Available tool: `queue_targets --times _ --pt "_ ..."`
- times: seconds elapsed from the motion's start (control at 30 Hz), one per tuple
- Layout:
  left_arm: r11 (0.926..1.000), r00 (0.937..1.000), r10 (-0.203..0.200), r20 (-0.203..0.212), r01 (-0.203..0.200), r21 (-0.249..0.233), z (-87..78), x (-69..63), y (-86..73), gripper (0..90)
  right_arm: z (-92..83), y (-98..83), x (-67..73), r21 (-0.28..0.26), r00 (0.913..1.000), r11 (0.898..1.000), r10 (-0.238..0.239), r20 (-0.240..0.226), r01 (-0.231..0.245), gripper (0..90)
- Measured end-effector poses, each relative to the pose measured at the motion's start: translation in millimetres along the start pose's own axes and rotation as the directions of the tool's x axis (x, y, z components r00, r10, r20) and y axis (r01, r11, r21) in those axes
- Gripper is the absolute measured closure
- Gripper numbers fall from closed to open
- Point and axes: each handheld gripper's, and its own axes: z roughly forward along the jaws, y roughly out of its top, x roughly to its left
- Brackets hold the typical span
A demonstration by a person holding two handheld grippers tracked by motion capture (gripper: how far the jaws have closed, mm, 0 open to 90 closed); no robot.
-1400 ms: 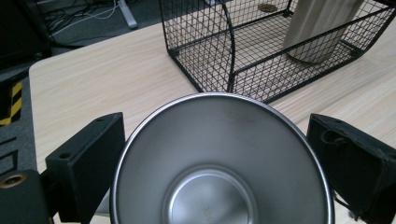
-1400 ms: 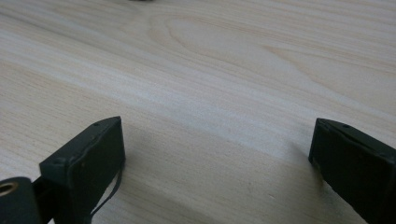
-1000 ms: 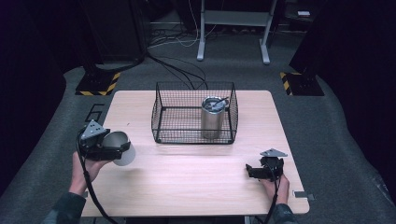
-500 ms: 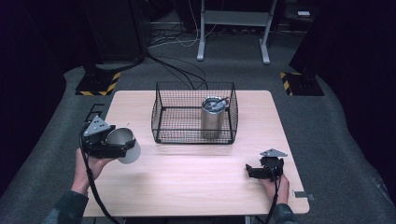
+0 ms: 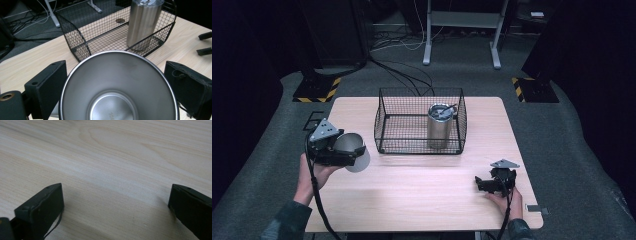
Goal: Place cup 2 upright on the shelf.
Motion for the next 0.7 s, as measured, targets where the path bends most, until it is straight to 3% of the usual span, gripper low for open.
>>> queue_targets --times 0.2,0.27,0.7 --pt "0.9999 0.9998 0.008 0.020 -0.008 -0.007 0.9 -5.0 8.8 6.7 -0.6 -0.5 -2.2 0.004 0.9997 1.000 -0.025 -0.002 0.025 0.0" --pt "0.9999 0.9998 0.007 0.021 -0.007 -0.009 1.8 -6.3 10.8 6.7 -1.2 -0.9 -1.1 0.004 1.0000 1.000 -0.006 -0.001 0.006 0.0" --pt "0.9989 0.9978 0.046 0.047 -0.045 -0.009 9.6 -17.2 33.0 6.7 -1.1 -1.0 -1.1 0.004 1.0000 1.000 -0.007 0.001 0.007 0.0"
